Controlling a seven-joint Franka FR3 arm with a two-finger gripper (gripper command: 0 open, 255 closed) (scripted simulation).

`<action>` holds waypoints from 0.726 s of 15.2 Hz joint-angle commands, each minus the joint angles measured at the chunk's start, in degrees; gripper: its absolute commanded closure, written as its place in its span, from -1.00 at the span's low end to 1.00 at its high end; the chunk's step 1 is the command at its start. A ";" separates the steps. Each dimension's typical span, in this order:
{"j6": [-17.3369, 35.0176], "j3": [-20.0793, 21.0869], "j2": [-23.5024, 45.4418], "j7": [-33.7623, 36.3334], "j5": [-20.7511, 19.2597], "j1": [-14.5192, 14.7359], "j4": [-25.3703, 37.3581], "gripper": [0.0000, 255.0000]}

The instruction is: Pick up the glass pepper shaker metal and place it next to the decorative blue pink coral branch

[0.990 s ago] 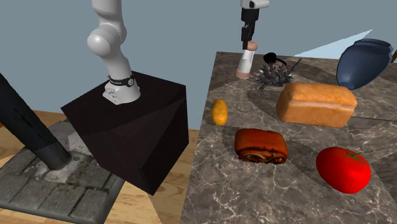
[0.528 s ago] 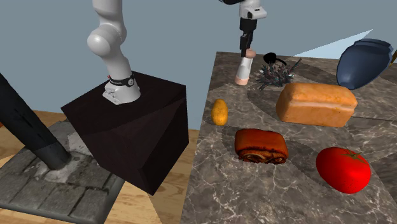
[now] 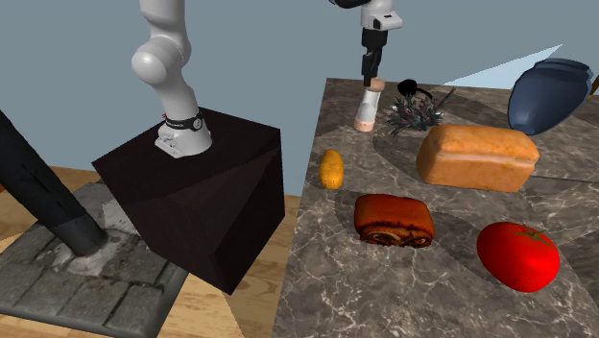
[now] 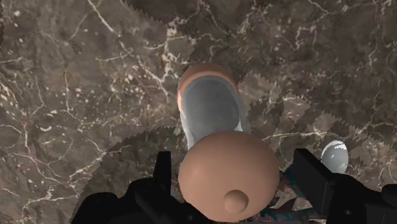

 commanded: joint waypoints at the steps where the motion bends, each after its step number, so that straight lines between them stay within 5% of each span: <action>1: 0.00 0.00 0.00 0.00 0.00 0.00 0.01 -1.00; 11: -6.30 0.19 -2.66 -0.25 0.38 0.10 3.66 -1.00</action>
